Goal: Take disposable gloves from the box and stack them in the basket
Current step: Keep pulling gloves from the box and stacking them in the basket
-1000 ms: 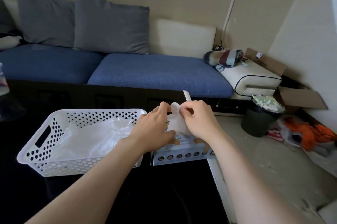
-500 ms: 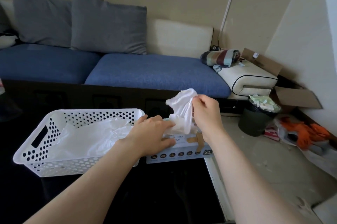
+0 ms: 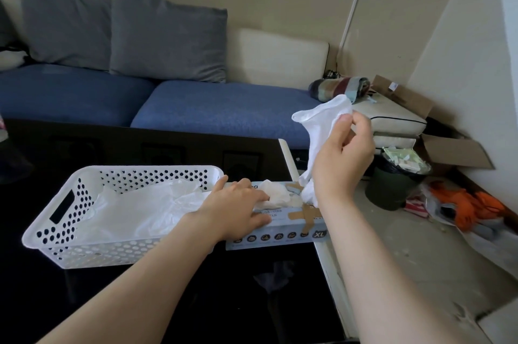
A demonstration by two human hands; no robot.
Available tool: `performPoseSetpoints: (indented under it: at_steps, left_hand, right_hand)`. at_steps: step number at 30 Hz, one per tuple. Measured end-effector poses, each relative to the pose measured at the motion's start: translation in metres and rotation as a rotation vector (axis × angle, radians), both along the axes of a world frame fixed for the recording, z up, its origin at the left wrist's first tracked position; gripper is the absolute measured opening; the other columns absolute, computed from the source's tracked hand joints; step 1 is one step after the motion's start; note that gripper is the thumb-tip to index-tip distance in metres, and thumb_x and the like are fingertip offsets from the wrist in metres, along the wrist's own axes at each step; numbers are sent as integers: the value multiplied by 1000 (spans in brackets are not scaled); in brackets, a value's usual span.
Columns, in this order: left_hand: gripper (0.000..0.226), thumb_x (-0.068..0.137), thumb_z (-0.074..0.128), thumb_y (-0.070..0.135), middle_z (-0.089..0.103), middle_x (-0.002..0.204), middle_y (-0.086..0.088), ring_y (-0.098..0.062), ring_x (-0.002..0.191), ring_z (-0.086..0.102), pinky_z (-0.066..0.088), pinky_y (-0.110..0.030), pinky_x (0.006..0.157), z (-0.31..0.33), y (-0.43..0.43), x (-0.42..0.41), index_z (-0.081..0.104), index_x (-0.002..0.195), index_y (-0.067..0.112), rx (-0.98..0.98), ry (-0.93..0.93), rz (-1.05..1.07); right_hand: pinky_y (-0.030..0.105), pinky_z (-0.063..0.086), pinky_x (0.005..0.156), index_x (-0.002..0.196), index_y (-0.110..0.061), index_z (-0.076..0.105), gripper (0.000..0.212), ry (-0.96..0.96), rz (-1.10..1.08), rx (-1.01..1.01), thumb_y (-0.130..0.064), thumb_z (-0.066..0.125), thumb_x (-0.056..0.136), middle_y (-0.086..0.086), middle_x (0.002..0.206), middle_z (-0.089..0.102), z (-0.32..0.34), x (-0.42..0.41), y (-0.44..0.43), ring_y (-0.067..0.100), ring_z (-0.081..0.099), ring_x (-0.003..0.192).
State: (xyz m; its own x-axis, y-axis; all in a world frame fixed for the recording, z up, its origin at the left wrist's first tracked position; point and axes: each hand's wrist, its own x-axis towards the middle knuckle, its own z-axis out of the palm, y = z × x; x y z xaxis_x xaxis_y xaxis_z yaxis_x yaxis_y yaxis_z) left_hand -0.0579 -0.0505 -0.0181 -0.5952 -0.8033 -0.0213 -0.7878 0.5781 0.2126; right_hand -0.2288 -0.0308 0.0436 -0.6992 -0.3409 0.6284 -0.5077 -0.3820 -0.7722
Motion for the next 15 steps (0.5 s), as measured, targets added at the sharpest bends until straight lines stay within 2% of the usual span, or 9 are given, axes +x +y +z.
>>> performPoseSetpoints:
  at_steps: [2, 4, 6, 7, 9, 10, 11, 13, 15]
  left_hand:
    - [54, 99, 55, 61, 53, 141, 2, -18, 134, 51, 15, -49, 127, 1, 0, 2, 52, 147, 37, 18, 76, -2]
    - [46, 95, 64, 57, 58, 131, 4, -16, 123, 55, 35, -40, 115, 3, -1, 6, 61, 136, 35, 55, 214, 22]
    - [29, 95, 67, 43, 61, 126, 7, -13, 116, 58, 46, -32, 99, 6, -3, 10, 67, 123, 32, 114, 424, 100]
    - [21, 97, 64, 33, 64, 124, 8, -13, 116, 60, 49, -31, 97, 8, -4, 11, 69, 118, 30, 140, 541, 153]
    - [22, 100, 54, 17, 73, 116, 6, -16, 113, 67, 54, -36, 98, 16, -6, 16, 72, 110, 24, 205, 814, 274]
    - [27, 102, 47, 14, 77, 110, 2, -19, 109, 70, 56, -39, 97, 22, -5, 18, 74, 106, 20, 252, 963, 316]
    - [33, 104, 42, 13, 79, 104, -1, -21, 104, 73, 58, -39, 92, 29, -3, 22, 75, 104, 15, 309, 1105, 342]
    - [41, 106, 38, 23, 81, 95, -6, -24, 92, 75, 59, -37, 80, 42, 4, 28, 76, 102, 8, 471, 1330, 377]
    - [53, 106, 41, 46, 80, 94, -9, -24, 82, 73, 60, -40, 74, 50, 8, 39, 79, 101, 8, 584, 1385, 404]
  right_hand:
    - [18, 42, 64, 102, -10, 69, 22, 38, 30, 64, -21, 52, 111, -16, 71, 59, 0, 3, 1, -1, 56, 66]
    - [21, 41, 62, 97, -11, 70, 24, 58, 143, 166, -23, 54, 109, -12, 66, 58, -3, 8, 2, 3, 52, 61]
    - [18, 40, 60, 91, -12, 70, 26, 42, 283, 251, -22, 54, 107, -11, 67, 58, -1, 13, 5, 2, 51, 62]
    - [18, 39, 60, 88, -9, 70, 27, 24, 358, 296, -21, 54, 106, -9, 67, 58, 0, 16, 6, 1, 49, 63]
    - [25, 38, 67, 92, 2, 67, 30, -13, 516, 402, -23, 55, 102, 13, 74, 57, 1, 23, 6, 5, 48, 70]
    - [29, 37, 71, 96, 7, 64, 34, -30, 588, 443, -26, 56, 99, 25, 85, 58, 1, 27, 6, 8, 48, 76]
    - [33, 35, 74, 100, 10, 62, 39, -39, 658, 481, -29, 55, 95, 30, 90, 57, 1, 32, 6, 13, 48, 80]
    - [33, 36, 74, 100, 10, 64, 42, -51, 765, 562, -30, 53, 92, 21, 83, 58, 0, 40, 5, 16, 49, 80]
    - [28, 44, 70, 97, 4, 71, 36, -48, 840, 655, -27, 52, 99, 4, 81, 65, -1, 48, 6, 13, 58, 78]
